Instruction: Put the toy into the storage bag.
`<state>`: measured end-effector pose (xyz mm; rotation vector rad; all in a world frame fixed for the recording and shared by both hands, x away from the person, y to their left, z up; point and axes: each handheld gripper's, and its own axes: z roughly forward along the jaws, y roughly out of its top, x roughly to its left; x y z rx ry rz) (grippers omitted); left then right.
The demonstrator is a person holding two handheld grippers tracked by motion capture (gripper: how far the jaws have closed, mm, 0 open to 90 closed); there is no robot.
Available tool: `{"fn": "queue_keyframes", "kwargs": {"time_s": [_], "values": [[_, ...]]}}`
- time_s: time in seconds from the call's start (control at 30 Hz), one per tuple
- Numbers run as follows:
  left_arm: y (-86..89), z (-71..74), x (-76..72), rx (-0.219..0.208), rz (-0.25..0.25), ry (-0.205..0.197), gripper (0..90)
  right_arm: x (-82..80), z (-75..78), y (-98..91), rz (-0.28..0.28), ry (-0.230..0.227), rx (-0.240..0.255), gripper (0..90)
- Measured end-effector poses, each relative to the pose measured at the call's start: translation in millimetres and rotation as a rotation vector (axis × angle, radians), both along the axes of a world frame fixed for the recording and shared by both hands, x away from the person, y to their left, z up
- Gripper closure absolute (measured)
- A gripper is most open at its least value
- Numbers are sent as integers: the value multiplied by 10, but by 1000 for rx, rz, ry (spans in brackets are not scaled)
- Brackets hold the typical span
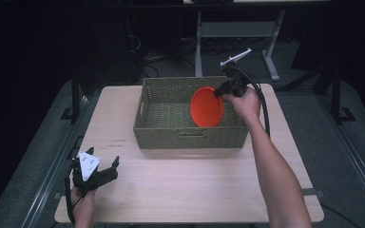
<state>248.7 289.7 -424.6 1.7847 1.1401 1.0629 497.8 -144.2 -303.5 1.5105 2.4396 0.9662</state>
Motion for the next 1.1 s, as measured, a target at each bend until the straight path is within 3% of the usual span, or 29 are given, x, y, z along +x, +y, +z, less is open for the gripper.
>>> {"fn": "queue_keyframes", "kwargs": {"time_s": [0.23, 0.8, 1.1], "values": [[1, 5, -4, 5, -1, 4, 127, 5, -82, 2, 0, 5, -3, 818], [-4, 4, -5, -1, -1, 0, 127, 32, -376, -11, 2, 73, -15, 817], [1, 7, -8, -2, 1, 0, 127, 48, -411, -30, 1, 87, -14, 816]]}}
